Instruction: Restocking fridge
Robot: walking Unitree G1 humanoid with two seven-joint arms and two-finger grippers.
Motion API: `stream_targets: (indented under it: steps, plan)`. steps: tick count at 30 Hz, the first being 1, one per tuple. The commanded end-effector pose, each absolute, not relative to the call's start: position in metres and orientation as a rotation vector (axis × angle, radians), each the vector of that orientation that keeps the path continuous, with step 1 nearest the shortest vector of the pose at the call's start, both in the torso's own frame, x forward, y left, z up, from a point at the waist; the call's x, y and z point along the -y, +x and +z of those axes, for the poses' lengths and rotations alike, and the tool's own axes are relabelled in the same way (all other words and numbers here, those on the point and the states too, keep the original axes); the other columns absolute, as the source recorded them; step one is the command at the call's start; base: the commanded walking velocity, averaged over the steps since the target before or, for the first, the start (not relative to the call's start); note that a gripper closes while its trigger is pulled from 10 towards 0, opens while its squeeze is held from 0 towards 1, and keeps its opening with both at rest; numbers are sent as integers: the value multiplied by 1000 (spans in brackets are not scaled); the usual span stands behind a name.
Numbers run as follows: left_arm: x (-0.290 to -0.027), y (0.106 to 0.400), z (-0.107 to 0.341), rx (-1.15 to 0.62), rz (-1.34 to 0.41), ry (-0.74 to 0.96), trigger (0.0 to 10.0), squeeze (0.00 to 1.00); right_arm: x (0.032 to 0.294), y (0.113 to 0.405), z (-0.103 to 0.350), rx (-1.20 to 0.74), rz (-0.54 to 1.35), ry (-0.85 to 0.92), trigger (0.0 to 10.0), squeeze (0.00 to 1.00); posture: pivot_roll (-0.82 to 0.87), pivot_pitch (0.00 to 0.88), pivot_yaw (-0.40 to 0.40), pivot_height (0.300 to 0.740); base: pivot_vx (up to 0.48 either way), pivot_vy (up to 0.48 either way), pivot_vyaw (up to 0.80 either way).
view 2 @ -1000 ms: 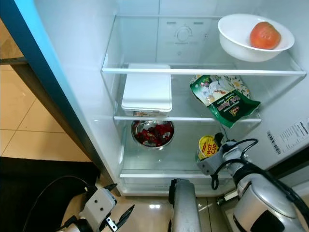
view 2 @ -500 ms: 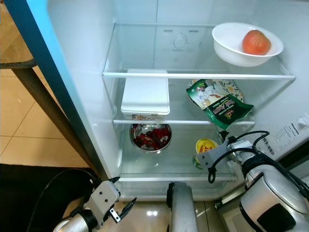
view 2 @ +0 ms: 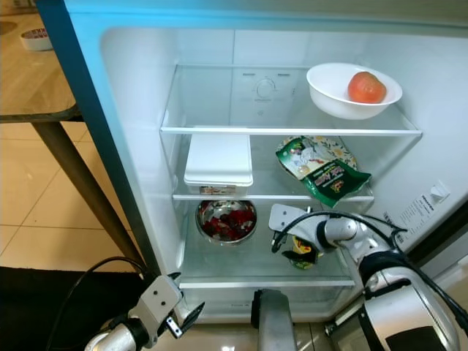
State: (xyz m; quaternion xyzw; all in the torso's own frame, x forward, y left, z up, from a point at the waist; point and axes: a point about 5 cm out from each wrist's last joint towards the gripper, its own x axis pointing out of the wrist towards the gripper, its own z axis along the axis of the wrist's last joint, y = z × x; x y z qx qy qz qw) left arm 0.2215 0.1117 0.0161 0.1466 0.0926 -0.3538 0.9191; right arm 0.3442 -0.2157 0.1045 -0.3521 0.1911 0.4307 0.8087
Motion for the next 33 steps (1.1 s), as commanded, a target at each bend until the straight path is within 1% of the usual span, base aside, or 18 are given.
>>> stream_targets:
  steps: [1,2,3,5,8,9,10,11,12,14,16,17,20,25,29,30,33]
  plan:
    - [-111,221,11,-202,-705,265,10000,0,208,339,95,-373,909,-629,10000,0,13,45,-5,437,0,0,0]
    - [-111,221,11,-202,-705,265,10000,0,208,339,95,-373,909,-629,10000,0,13,45,-5,437,0,0,0]
    - [-112,221,8,-213,-692,249,10000,0,200,336,87,-351,884,-544,10000,0,11,40,-3,437,0,0,0]
    - [-113,221,4,-226,-672,231,10000,0,192,332,76,-338,849,-433,10000,0,9,34,0,437,0,0,0]
    - [-118,221,-2,-241,-623,196,10000,0,181,325,61,-317,783,-296,10000,0,2,21,2,437,0,0,0]
    - [-118,221,-2,-241,-623,196,10000,0,181,325,61,-317,783,-296,10000,0,2,21,2,437,0,0,0]
    - [-121,221,-3,-245,-600,177,10000,0,176,322,55,-323,758,-235,10000,0,-2,17,5,437,0,0,0]
    - [-123,221,-4,-247,-576,154,10000,0,167,318,48,-325,756,-179,10000,0,-4,14,6,437,0,0,0]
    - [-123,221,-4,-247,-576,154,10000,0,167,318,48,-325,756,-179,10000,0,-4,14,6,437,0,0,0]
    - [-125,221,-5,-245,-555,109,10000,0,143,305,38,-300,818,-47,10000,0,-3,3,7,437,0,0,0]
    - [-124,221,-5,-236,-552,79,10000,0,127,299,35,-269,850,85,10000,0,-5,0,11,437,0,0,0]
    - [-124,221,-5,-236,-552,79,10000,0,127,299,35,-269,850,85,10000,0,-5,0,11,437,0,0,0]
    - [-122,222,-4,-228,-548,55,10000,0,118,295,30,-289,844,192,10000,0,-15,0,16,437,0,0,0]
    - [-119,222,-4,-209,-546,21,10000,0,116,286,17,-343,803,252,10000,0,-16,0,19,452,0,0,0]
    - [-117,220,-4,-207,-545,-11,10000,0,122,278,4,-398,726,267,10000,0,-23,0,24,467,0,0,0]
    - [-117,218,-6,-216,-550,-19,10000,0,128,273,-2,-427,685,267,10000,0,-24,0,25,476,0,0,0]
    - [-119,217,-8,-221,-547,-25,10000,0,135,268,-8,-457,651,268,10000,0,-24,0,26,491,0,0,0]
